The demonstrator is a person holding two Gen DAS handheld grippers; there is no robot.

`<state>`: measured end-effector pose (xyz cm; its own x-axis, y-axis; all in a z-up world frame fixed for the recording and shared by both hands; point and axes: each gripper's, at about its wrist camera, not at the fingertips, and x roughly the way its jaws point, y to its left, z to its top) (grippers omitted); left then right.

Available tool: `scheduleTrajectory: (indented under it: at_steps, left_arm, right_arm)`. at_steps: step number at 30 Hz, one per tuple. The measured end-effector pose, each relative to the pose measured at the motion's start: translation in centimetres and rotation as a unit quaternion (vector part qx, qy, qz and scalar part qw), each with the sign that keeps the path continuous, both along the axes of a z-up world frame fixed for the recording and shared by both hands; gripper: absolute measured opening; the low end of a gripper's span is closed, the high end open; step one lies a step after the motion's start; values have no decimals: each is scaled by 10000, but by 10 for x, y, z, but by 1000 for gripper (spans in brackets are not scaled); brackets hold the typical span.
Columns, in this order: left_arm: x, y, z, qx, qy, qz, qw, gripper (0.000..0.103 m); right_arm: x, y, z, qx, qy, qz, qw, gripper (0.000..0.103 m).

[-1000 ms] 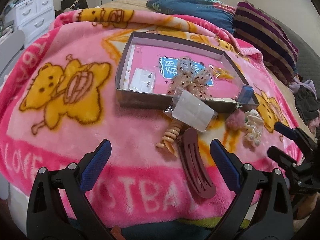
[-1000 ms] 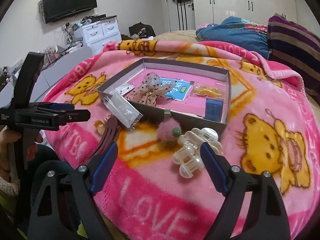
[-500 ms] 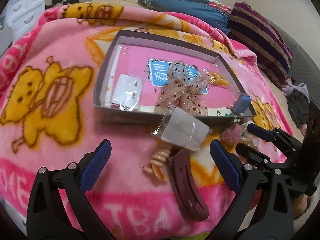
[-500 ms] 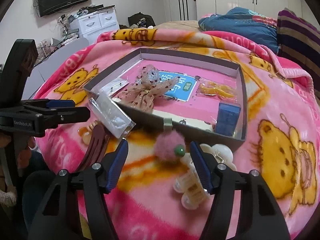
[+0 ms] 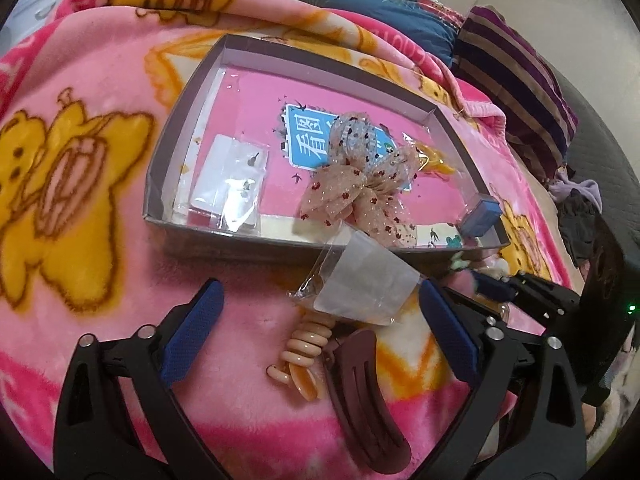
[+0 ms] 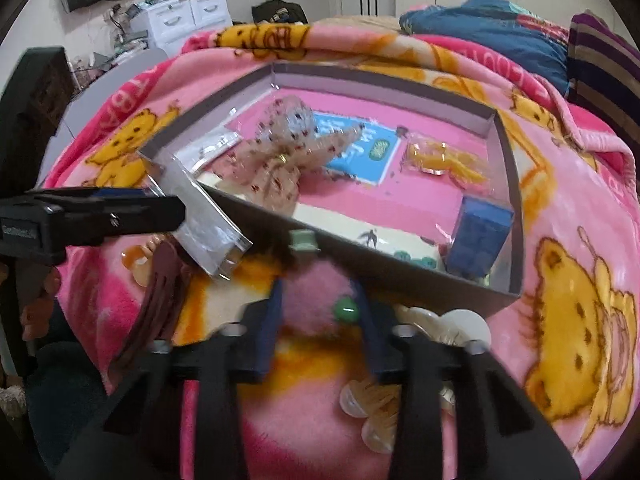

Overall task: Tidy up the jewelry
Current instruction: 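Grasp the pink pompom clip with the right tool while the left tool grasps the clear bag, then carry the clear bag over the box while the right tool carries the pompom clip there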

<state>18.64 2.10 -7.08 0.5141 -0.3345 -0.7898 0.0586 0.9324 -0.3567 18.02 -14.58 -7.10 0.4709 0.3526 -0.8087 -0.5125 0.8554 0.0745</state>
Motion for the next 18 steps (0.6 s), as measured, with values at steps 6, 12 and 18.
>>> scheduleTrajectory:
  at_steps: [6,12,18]
  left_arm:
    - [0,-6,-3,-81,-36,-147,9999,45]
    - [-9,-15,4,233,-263,-276,9990,28]
    - [-22,-16,14,296,-501,-312,9978,13]
  right_arm:
    - [-10,-12,5,396,-39,-61,9992,27]
    - [-24,-29,11,733,41,-194,9971,27]
    - [-44,-37,27,998,-143,-124,9948,27]
